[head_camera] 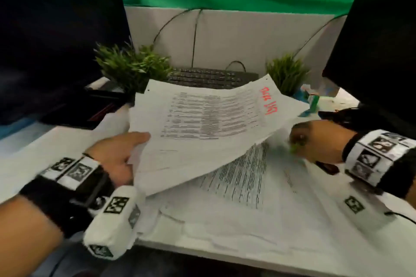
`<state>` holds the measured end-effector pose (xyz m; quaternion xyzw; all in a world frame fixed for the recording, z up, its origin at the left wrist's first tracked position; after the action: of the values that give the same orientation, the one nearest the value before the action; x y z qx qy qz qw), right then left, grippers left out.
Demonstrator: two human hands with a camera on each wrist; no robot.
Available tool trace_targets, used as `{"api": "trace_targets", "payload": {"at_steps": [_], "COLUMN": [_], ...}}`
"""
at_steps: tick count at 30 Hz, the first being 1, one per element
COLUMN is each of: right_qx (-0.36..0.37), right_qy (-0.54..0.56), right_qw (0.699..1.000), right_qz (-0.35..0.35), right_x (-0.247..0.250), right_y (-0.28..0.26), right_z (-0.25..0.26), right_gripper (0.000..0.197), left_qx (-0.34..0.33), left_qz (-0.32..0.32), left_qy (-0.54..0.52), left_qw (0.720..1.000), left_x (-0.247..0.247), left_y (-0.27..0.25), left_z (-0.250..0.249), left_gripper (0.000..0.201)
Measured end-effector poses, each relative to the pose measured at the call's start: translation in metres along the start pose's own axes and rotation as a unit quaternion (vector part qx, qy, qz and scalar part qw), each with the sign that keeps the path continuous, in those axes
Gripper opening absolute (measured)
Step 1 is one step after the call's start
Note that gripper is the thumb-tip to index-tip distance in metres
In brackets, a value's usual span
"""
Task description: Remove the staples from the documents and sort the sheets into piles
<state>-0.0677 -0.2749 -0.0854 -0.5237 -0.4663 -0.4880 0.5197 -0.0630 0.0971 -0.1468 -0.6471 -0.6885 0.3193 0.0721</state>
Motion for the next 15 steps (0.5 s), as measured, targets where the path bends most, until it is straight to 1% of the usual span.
{"api": "trace_targets", "payload": {"at_steps": [1,2,3,4,5,6,7,9,11,12,13,14,15], "right_qx": [-0.034,-0.061,-0.078,-0.094,-0.091,-0.073,-0.048,0.007,0.058,0.082,0.100,0.112,0.125], "right_qy": [0.048,0.144,0.259,0.372,0.463,0.514,0.536,0.544,0.518,0.479,0.415,0.339,0.283], "right_qw": [0.997,0.984,0.955,0.914,0.872,0.846,0.837,0.837,0.853,0.873,0.903,0.932,0.949], "right_qz": [-0.047,-0.088,-0.121,-0.134,-0.134,-0.123,-0.100,-0.052,-0.033,-0.035,-0.042,-0.054,-0.066], "right_x": [0.019,0.037,0.051,0.055,0.056,0.055,0.053,0.043,0.036,0.034,0.030,0.027,0.024], "right_y": [-0.001,-0.001,-0.006,-0.012,-0.016,-0.017,-0.017,-0.022,-0.024,-0.025,-0.025,-0.025,-0.027], "right_z": [-0.018,-0.034,-0.043,-0.046,-0.041,-0.030,-0.013,0.031,0.073,0.092,0.107,0.119,0.131], "right_gripper": [0.011,0.008,0.009,0.012,0.012,0.011,0.011,0.019,0.035,0.043,0.047,0.047,0.046], "left_qx": [-0.006,-0.004,-0.013,-0.009,-0.006,0.002,0.009,0.016,0.009,0.001,-0.012,-0.026,-0.040], "left_qz": [0.025,0.027,0.032,0.030,0.029,0.029,0.029,0.039,0.037,0.036,0.037,0.040,0.042], "left_qy": [-0.010,-0.004,0.007,0.016,0.025,0.038,0.061,0.074,0.096,0.103,0.105,0.110,0.110], "left_qw": [1.000,1.000,0.999,0.999,0.999,0.999,0.998,0.996,0.995,0.994,0.994,0.993,0.992], "left_x": [-0.009,-0.013,-0.018,-0.021,-0.025,-0.029,-0.033,-0.042,-0.044,-0.046,-0.048,-0.050,-0.051], "left_y": [-0.003,-0.003,-0.004,-0.005,-0.004,-0.006,-0.008,-0.014,-0.010,-0.011,-0.013,-0.014,-0.014], "left_z": [0.009,0.021,0.030,0.036,0.040,0.043,0.046,0.049,0.049,0.047,0.045,0.043,0.042], "left_gripper": [0.028,0.029,0.029,0.028,0.026,0.025,0.024,0.021,0.016,0.014,0.013,0.014,0.016]}}
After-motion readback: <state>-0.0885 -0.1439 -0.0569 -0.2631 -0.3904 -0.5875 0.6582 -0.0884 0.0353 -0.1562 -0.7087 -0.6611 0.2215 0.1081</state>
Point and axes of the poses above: each hand's wrist, its own y-axis towards the middle knuckle, its own x-axis out of the back of the hand, z = x × y, the point moved 9 cm from there along y, towards the middle knuckle, and after that the axes turned 1 degree about -z, right-handed, at the moved point
